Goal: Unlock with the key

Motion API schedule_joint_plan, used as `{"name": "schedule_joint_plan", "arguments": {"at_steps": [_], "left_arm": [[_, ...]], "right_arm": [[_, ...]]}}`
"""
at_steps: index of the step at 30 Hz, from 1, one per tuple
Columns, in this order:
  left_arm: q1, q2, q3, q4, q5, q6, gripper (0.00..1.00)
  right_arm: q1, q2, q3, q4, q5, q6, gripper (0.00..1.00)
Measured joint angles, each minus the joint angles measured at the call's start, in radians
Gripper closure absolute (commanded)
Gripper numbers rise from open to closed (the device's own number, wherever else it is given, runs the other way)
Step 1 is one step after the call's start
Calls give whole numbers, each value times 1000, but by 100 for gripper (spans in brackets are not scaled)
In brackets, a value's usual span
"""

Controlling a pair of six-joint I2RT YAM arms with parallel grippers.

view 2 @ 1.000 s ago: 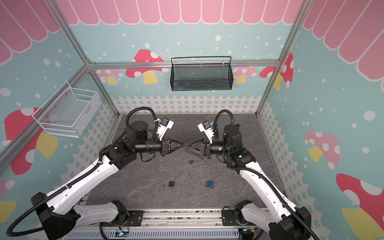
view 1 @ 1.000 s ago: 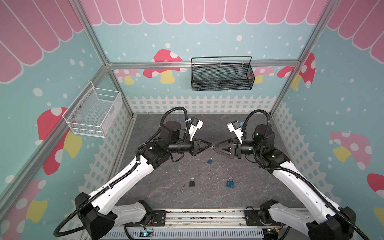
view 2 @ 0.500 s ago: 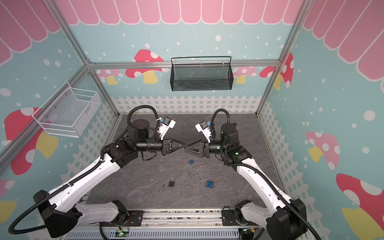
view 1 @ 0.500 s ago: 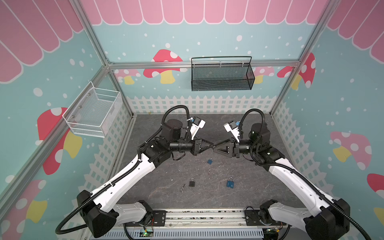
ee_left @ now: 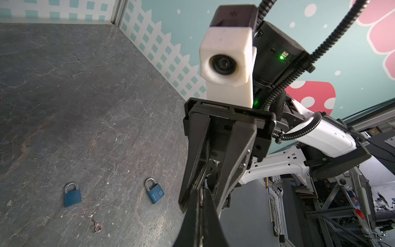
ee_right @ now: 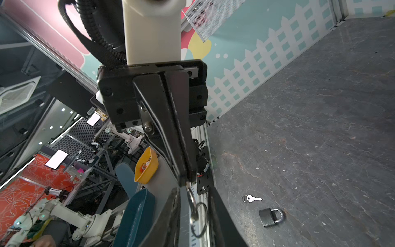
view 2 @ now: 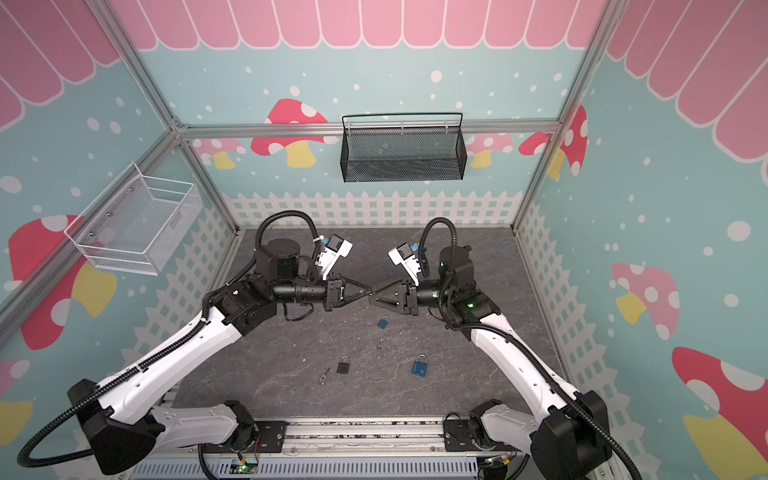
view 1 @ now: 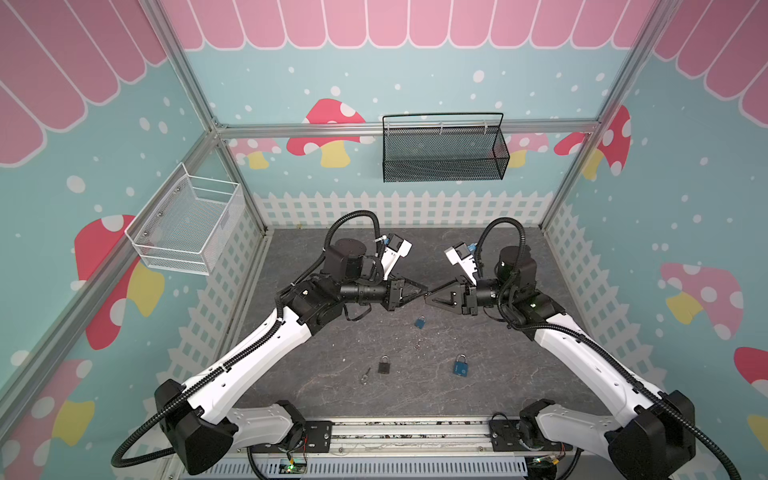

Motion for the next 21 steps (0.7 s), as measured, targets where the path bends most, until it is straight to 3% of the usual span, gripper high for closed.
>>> {"name": "schedule_joint_plan", "arguments": {"at_steps": [15,19,21], "left_arm": [[1,0,0,-1,0,22,100],[12,2,2,-11,-7,18,71],[27,-3,2,-16,-37,6,62]], "right_arm": [[-6,3,0,2,-24,-37,100],[-13,5,2,-27,-17,-55,100],[-37,5,9,-84,6,-80,100]]}}
